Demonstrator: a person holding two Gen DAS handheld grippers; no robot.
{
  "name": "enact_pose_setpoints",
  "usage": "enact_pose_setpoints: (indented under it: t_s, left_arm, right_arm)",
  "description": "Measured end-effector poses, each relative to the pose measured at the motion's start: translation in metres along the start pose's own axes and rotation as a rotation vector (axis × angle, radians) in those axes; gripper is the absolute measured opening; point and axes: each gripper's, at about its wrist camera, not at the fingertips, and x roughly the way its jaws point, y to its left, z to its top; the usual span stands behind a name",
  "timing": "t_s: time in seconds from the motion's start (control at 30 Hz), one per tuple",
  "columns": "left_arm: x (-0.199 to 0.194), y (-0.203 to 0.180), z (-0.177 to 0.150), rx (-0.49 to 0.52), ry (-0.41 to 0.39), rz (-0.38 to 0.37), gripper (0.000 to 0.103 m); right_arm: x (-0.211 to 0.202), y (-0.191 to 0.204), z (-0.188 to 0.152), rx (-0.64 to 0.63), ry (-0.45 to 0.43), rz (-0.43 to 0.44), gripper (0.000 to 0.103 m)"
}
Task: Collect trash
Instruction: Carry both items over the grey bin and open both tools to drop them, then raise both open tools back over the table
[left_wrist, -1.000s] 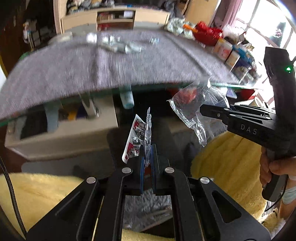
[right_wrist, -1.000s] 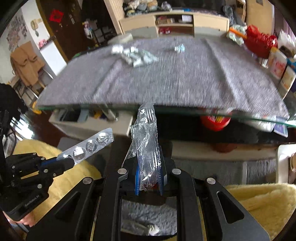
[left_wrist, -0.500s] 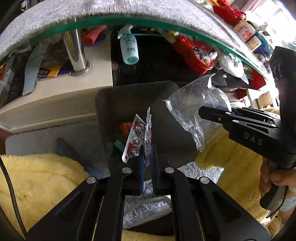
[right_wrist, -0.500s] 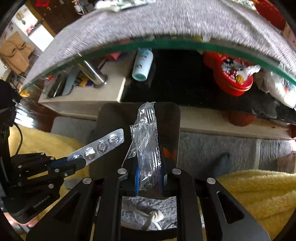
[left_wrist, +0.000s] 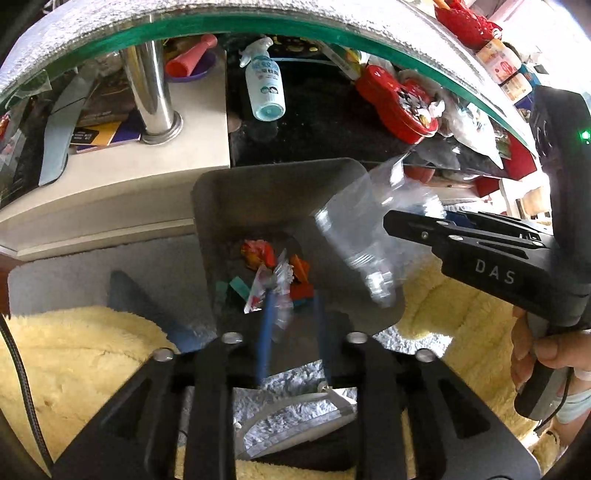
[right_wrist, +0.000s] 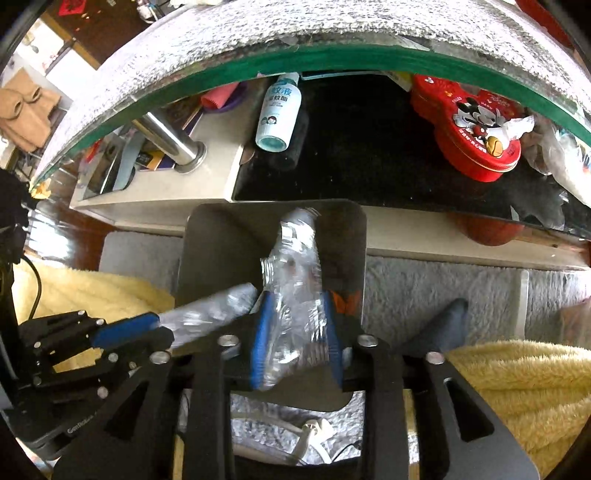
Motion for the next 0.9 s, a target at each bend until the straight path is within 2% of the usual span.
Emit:
enact_pose_setpoints:
  t_s: [0.07,0.13,0.17,0.2,0.23,0.3,0.37,0.4,0.47,0.57,0.9]
  left_arm:
    - [-0.001,0.0,0.001,0.002,-0.003,0.003,0.024]
    - [-0.004,-0.001,0.001,0.006,-0.011,0.009,0.03]
    - [-0.006,-0.001,0.002,0.009,-0.017,0.017,0.037]
    - [-0.009,-0.001,0.002,0.015,-0.027,0.032,0.046]
    - [-0.012,-0.002,0.003,0.02,-0.037,0.044,0.05]
    - [-0.018,-0.001,0.005,0.027,-0.053,0.061,0.065]
    - [-0.025,-0.001,0.008,0.035,-0.066,0.07,0.074]
    - [-0.029,-0.001,0.009,0.04,-0.075,0.075,0.081]
    - [-0.037,-0.003,0.013,0.05,-0.095,0.081,0.087]
    - [-0.05,-0.002,0.018,0.055,-0.123,0.084,0.092]
    - [-0.094,0.012,0.047,0.012,-0.225,0.102,0.095]
  right_arm:
    - [-0.002,-0.001,0.001,0.005,-0.007,-0.001,0.046]
    - [-0.007,-0.003,0.003,0.014,-0.022,-0.009,0.055]
    - [-0.009,-0.003,0.004,0.016,-0.03,-0.017,0.058]
    - [-0.014,-0.004,0.005,0.019,-0.046,-0.032,0.066]
    - [-0.017,-0.006,0.007,0.02,-0.058,-0.043,0.074]
    - [-0.025,-0.009,0.009,0.027,-0.08,-0.056,0.082]
    - [-0.034,-0.012,0.012,0.036,-0.102,-0.06,0.091]
    - [-0.038,-0.013,0.013,0.038,-0.111,-0.061,0.092]
    - [-0.046,-0.014,0.016,0.041,-0.123,-0.052,0.093]
    - [-0.06,-0.014,0.021,0.041,-0.152,-0.048,0.093]
    - [-0.108,-0.02,0.054,0.037,-0.265,-0.055,0.093]
